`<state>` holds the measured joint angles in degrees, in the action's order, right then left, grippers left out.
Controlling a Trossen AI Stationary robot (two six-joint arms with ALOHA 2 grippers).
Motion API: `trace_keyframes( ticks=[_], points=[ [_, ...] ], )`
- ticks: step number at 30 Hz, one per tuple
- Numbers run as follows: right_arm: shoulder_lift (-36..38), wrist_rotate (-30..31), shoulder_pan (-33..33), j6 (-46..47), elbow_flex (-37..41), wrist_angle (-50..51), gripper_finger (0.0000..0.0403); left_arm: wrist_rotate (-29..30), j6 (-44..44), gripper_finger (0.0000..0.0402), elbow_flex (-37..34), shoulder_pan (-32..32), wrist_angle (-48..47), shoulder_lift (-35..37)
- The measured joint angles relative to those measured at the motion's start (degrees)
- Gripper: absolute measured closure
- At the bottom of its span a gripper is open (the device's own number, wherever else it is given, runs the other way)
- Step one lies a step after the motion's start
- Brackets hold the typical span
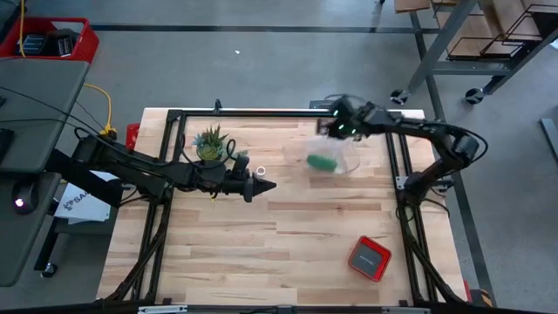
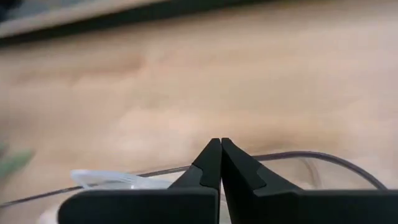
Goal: Roll bandage
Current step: Move the transparent bin to the center
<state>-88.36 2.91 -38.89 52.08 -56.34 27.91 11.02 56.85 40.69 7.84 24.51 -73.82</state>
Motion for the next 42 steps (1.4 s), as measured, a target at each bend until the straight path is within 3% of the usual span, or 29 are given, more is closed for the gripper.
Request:
trace_keyframes(
  ticks=[7,10,13,17,21,23,26,29,33,37,42],
  points=[
    [0.99,-2.87,16.04,9.34,0.16,-15.02,0.0403,-2.11,-0.16,0.0398,0.00,0.07,-0.01,0.02],
    [3.54,-2.52,17.20,7.76,0.16,-16.88,0.0403,-5.38,-2.17,0.0400,0.00,1.32,-0.09,0.33],
    [6.81,-4.11,16.55,2.17,0.16,-12.15,0.0403,-5.71,-3.40,0.0401,0.02,4.46,-2.81,1.53],
    [10.59,-7.44,15.51,-5.89,0.14,0.83,0.0403,0.75,-1.49,0.0401,0.02,11.91,-9.60,4.36],
    [12.42,-8.20,15.88,-11.61,0.15,12.67,0.0403,10.86,8.16,0.0401,0.02,22.87,-18.86,8.32],
    [12.91,-10.04,15.84,-13.84,1.26,13.67,0.0403,15.93,14.92,0.0401,0.04,29.22,-21.33,9.49],
    [13.14,-13.49,15.45,-16.32,3.98,12.68,0.0403,18.04,26.39,0.0401,2.22,37.17,-29.39,7.90],
    [13.01,-18.52,14.80,-16.21,8.22,8.37,0.0403,14.63,35.93,0.0401,6.55,41.56,-38.38,2.87],
    [12.87,-29.44,15.25,-11.90,15.99,-6.60,0.0403,6.59,40.78,0.0401,10.12,42.75,-38.56,-6.62],
    [12.84,-30.83,17.84,-3.46,22.29,-19.86,0.0403,5.71,42.09,0.0401,12.72,41.52,-32.17,-14.73],
    [10.94,-31.25,21.29,3.67,24.60,-31.03,0.0403,4.12,44.86,0.0401,14.32,38.82,-34.04,-21.17]
  ],
)
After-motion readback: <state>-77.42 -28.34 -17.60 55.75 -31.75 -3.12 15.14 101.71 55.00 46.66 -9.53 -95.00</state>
